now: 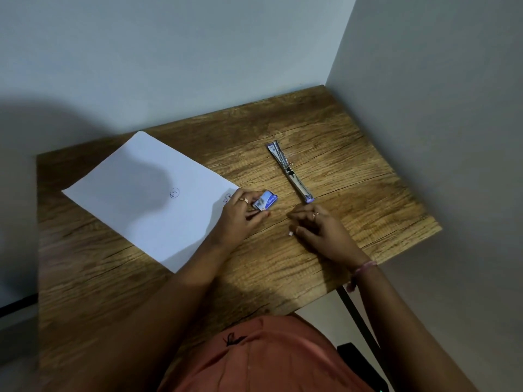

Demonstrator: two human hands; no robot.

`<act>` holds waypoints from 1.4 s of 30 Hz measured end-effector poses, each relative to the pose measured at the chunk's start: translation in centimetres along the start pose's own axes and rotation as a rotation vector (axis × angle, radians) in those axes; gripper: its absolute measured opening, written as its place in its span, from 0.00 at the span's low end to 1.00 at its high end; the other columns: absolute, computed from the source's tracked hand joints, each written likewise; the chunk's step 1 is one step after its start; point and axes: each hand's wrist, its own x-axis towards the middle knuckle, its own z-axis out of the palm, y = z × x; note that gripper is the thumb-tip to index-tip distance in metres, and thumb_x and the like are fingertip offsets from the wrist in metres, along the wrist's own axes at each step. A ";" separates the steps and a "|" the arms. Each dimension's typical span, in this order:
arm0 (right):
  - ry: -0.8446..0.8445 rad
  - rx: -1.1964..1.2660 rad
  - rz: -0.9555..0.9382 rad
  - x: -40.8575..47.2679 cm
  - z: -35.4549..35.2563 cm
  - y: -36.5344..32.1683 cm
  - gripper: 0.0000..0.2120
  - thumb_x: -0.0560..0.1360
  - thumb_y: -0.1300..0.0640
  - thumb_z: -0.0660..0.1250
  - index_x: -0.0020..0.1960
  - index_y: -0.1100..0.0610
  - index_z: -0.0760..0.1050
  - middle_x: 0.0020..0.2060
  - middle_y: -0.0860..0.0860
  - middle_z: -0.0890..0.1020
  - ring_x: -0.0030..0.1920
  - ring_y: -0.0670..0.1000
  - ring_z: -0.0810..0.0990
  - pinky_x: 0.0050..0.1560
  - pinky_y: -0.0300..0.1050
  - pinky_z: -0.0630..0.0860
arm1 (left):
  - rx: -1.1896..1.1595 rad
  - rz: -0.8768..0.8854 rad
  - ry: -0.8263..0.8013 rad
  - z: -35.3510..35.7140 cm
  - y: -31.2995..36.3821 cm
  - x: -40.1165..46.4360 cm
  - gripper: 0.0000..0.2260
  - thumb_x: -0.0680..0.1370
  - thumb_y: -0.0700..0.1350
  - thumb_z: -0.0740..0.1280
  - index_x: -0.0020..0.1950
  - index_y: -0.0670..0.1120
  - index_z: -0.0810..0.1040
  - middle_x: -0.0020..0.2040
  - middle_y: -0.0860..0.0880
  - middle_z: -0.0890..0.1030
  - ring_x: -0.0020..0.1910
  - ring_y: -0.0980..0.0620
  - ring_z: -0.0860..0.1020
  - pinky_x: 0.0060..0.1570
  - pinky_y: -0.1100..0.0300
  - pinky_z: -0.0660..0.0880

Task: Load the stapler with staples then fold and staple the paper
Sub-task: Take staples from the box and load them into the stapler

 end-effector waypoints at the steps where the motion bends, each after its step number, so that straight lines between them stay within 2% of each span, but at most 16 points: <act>1: -0.001 0.013 -0.017 -0.3 0.2 0.3 0.14 0.76 0.57 0.68 0.61 0.54 0.78 0.58 0.48 0.75 0.59 0.42 0.72 0.58 0.23 0.63 | 0.013 -0.001 0.004 0.1 0.0 0.0 0.19 0.72 0.43 0.74 0.62 0.41 0.77 0.59 0.45 0.76 0.56 0.57 0.73 0.52 0.81 0.65; 5: 0.033 0.091 -0.063 -0.5 0.3 1.1 0.12 0.77 0.59 0.66 0.60 0.55 0.79 0.59 0.49 0.77 0.61 0.43 0.74 0.64 0.34 0.68 | 0.059 -0.046 0.012 0.4 0.2 -0.1 0.19 0.73 0.46 0.73 0.63 0.42 0.77 0.59 0.47 0.74 0.57 0.58 0.71 0.56 0.73 0.65; 7: 0.023 0.107 -0.083 -0.4 0.2 1.5 0.12 0.76 0.57 0.67 0.60 0.54 0.79 0.59 0.49 0.77 0.62 0.43 0.74 0.64 0.37 0.68 | 0.081 -0.094 0.043 0.8 0.5 0.1 0.19 0.74 0.47 0.72 0.62 0.41 0.77 0.59 0.46 0.72 0.56 0.56 0.71 0.57 0.69 0.66; 11: 0.000 0.070 -0.128 -0.6 0.5 1.8 0.15 0.72 0.52 0.72 0.58 0.52 0.80 0.59 0.47 0.74 0.64 0.42 0.71 0.63 0.34 0.67 | 0.107 -0.239 0.071 1.1 1.9 1.7 0.22 0.74 0.47 0.71 0.64 0.38 0.74 0.62 0.43 0.70 0.60 0.48 0.73 0.62 0.57 0.71; 15: 0.023 0.107 -0.136 -0.7 1.1 1.8 0.13 0.71 0.53 0.73 0.54 0.53 0.82 0.58 0.47 0.73 0.62 0.39 0.71 0.61 0.30 0.68 | 0.115 -0.277 0.097 1.0 2.8 3.3 0.21 0.74 0.46 0.71 0.63 0.37 0.74 0.65 0.41 0.69 0.62 0.46 0.73 0.64 0.54 0.71; 22: 0.111 0.127 -0.168 -0.8 1.4 1.7 0.07 0.71 0.59 0.74 0.48 0.57 0.84 0.56 0.52 0.76 0.58 0.42 0.74 0.60 0.38 0.72 | 0.141 -0.315 0.131 1.2 3.1 4.9 0.20 0.75 0.46 0.70 0.63 0.38 0.74 0.63 0.42 0.70 0.60 0.47 0.74 0.62 0.55 0.72; 27: 0.127 0.117 -0.182 -0.8 1.5 1.9 0.07 0.71 0.59 0.74 0.48 0.57 0.84 0.56 0.53 0.76 0.57 0.36 0.72 0.59 0.32 0.69 | 0.177 -0.381 0.164 1.3 3.3 6.3 0.21 0.76 0.47 0.69 0.65 0.38 0.72 0.65 0.42 0.68 0.60 0.45 0.74 0.60 0.54 0.73; 32: 0.129 0.134 -0.192 -0.8 1.5 2.0 0.06 0.71 0.60 0.74 0.47 0.57 0.84 0.55 0.52 0.76 0.57 0.34 0.72 0.59 0.32 0.70 | 0.184 -0.396 0.186 1.0 2.9 6.8 0.21 0.76 0.46 0.70 0.65 0.38 0.72 0.66 0.41 0.67 0.60 0.44 0.75 0.60 0.56 0.71; 36: 0.158 0.133 -0.203 -1.0 1.5 1.9 0.05 0.71 0.60 0.73 0.47 0.57 0.84 0.53 0.52 0.79 0.55 0.37 0.75 0.58 0.32 0.71 | 0.130 -0.406 0.195 1.0 2.9 6.7 0.25 0.74 0.47 0.72 0.66 0.38 0.70 0.65 0.42 0.66 0.59 0.44 0.75 0.56 0.51 0.77; 39: 0.191 0.232 -0.127 -1.2 1.2 1.8 0.05 0.72 0.59 0.72 0.47 0.55 0.84 0.48 0.48 0.83 0.51 0.40 0.79 0.55 0.32 0.72 | 0.129 -0.354 0.261 1.1 3.6 6.6 0.25 0.72 0.48 0.74 0.64 0.39 0.72 0.63 0.43 0.68 0.55 0.51 0.73 0.53 0.63 0.70; 42: 0.238 0.472 0.080 -1.6 0.8 1.9 0.05 0.72 0.58 0.72 0.47 0.55 0.83 0.42 0.49 0.85 0.46 0.44 0.83 0.51 0.38 0.77 | 0.072 -0.281 0.239 1.8 4.9 7.2 0.19 0.73 0.45 0.73 0.60 0.39 0.76 0.60 0.43 0.73 0.52 0.52 0.74 0.52 0.63 0.72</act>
